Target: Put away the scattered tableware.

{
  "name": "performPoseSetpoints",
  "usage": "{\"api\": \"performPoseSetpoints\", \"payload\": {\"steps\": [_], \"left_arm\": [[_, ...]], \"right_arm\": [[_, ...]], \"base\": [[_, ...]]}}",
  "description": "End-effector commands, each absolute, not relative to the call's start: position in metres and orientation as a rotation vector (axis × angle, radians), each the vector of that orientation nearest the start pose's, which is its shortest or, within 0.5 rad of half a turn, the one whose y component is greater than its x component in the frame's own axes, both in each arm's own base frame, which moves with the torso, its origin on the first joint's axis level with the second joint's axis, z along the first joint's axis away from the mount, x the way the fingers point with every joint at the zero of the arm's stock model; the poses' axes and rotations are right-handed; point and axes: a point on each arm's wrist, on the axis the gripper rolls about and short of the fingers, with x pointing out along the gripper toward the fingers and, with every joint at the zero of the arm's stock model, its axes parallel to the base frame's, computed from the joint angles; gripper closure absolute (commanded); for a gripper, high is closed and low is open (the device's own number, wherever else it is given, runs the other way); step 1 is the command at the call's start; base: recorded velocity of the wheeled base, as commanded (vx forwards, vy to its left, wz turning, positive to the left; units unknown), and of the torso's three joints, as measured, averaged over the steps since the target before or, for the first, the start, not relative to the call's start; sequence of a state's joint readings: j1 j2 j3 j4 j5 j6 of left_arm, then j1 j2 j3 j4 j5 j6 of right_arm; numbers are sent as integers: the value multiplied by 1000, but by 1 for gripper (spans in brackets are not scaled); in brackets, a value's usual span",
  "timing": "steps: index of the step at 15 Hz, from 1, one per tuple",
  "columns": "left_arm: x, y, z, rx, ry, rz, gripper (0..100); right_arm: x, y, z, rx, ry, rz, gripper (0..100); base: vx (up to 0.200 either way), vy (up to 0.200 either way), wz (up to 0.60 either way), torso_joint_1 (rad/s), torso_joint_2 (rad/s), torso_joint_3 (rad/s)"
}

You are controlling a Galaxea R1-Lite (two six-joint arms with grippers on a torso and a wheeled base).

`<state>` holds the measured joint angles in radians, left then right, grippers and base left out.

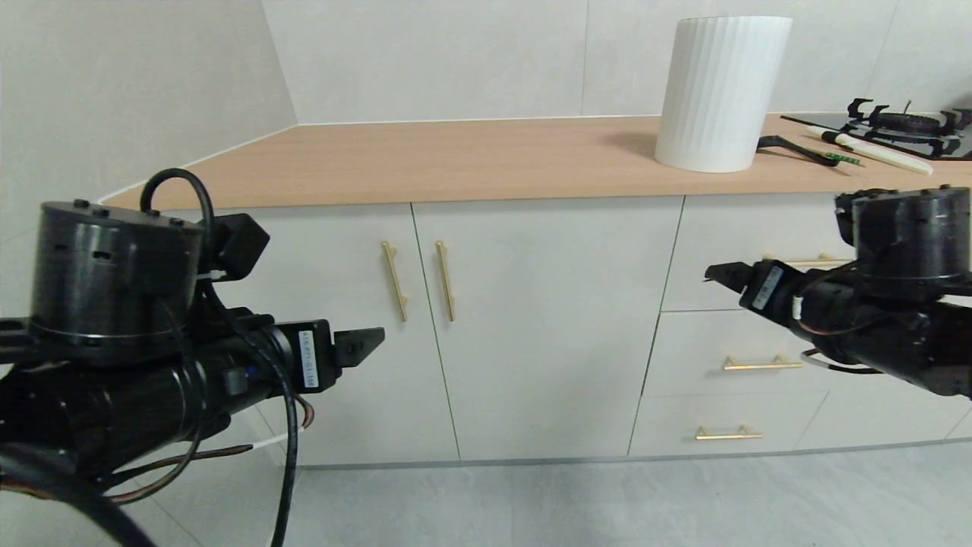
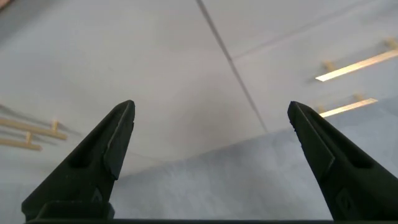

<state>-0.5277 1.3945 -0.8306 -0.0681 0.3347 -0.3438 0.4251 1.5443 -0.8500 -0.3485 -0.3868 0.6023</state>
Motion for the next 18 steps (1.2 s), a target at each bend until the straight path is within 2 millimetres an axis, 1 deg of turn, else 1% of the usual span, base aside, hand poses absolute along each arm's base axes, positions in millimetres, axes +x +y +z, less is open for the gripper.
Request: {"api": "performPoseSetpoints", "payload": {"steps": [1, 2, 3, 4, 5, 7, 8, 9, 11, 14, 16, 17, 18], "left_arm": [[174, -93, 233, -162, 408, -119, 0], [157, -83, 238, -171, 386, -114, 0], [140, -72, 236, -169, 381, -101, 0], [138, -72, 236, -169, 381, -101, 0], [100, -48, 225, -167, 355, -57, 0], [59, -22, 213, -171, 301, -23, 0], [42, -13, 208, -169, 282, -16, 0], [22, 0, 204, -184, 250, 13, 0], [-6, 13, 198, -220, 174, 120, 0], [-37, 19, 179, -199, 86, 236, 0], [-50, 19, 164, -192, 37, 293, 0], [-56, 17, 150, -183, 17, 343, 0], [-52, 17, 142, -181, 44, 389, 0]], "right_arm": [[190, 70, 226, 459, 227, -75, 0], [164, 51, 229, 431, 171, -111, 0], [135, 32, 229, 396, 111, -145, 0], [133, 31, 229, 394, 106, -149, 0], [77, 6, 218, 267, -3, -215, 0], [26, -5, 203, 135, -77, -232, 0], [6, -8, 198, 102, -88, -233, 0], [-11, -11, 194, 99, -82, -244, 0], [-32, -14, 184, 104, -106, -301, 0], [-51, -12, 173, 108, -157, -391, 0], [-61, -10, 167, 112, -191, -426, 0], [-65, -9, 161, 113, -195, -448, 0], [-65, -9, 160, 126, -194, -470, 0]], "base": [[0, 0, 0, 0, 0, 0], [0, 0, 0, 0, 0, 0], [0, 0, 0, 0, 0, 0], [0, 0, 0, 0, 0, 0], [0, 0, 0, 0, 0, 0], [0, 0, 0, 0, 0, 0], [0, 0, 0, 0, 0, 0], [0, 0, 0, 0, 0, 0], [0, 0, 0, 0, 0, 0], [0, 0, 0, 0, 0, 0], [0, 0, 0, 0, 0, 0], [0, 0, 0, 0, 0, 0], [0, 0, 0, 0, 0, 0]]}}
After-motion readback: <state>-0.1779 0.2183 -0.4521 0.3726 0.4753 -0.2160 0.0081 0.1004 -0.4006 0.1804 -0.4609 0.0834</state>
